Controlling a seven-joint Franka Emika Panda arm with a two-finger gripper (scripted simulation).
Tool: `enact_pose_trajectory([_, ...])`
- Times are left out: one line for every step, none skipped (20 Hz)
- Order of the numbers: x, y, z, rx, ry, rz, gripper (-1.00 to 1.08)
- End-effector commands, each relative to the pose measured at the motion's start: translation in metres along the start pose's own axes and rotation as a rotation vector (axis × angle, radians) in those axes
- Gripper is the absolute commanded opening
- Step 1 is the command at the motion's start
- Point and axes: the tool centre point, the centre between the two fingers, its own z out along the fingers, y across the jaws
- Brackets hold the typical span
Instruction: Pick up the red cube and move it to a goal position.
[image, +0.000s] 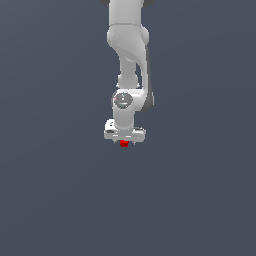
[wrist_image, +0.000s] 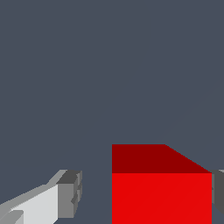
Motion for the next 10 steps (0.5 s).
enact_pose_trajectory([0.0010,0.0002,-0.0004,0.000,0.001,0.000,1.00])
enact_pose_trajectory([0.0015,0.0000,-0.0015,0.000,0.001,-0.001,1.00])
enact_pose_trajectory([0.0019,0.0002,-0.0021,0.000,0.001,-0.001,1.00])
enact_pose_trajectory([0.0020,-0.0001,-0.0024,0.000,0.001,-0.001,1.00])
enact_pose_trajectory([0.0020,-0.0001,-0.0024,0.000,0.001,-0.001,-1.00])
enact_pose_trajectory([0.0020,-0.0001,-0.0024,0.000,0.001,-0.001,-1.00])
enact_pose_trajectory([0.0020,-0.0001,-0.0024,0.000,0.001,-0.001,-1.00])
enact_pose_trajectory([0.0020,-0.0001,-0.0024,0.000,0.001,-0.001,-1.00])
enact_pose_trajectory([0.0020,-0.0001,-0.0024,0.000,0.001,-0.001,-1.00])
enact_pose_trajectory([0.0020,-0.0001,-0.0024,0.000,0.001,-0.001,-1.00])
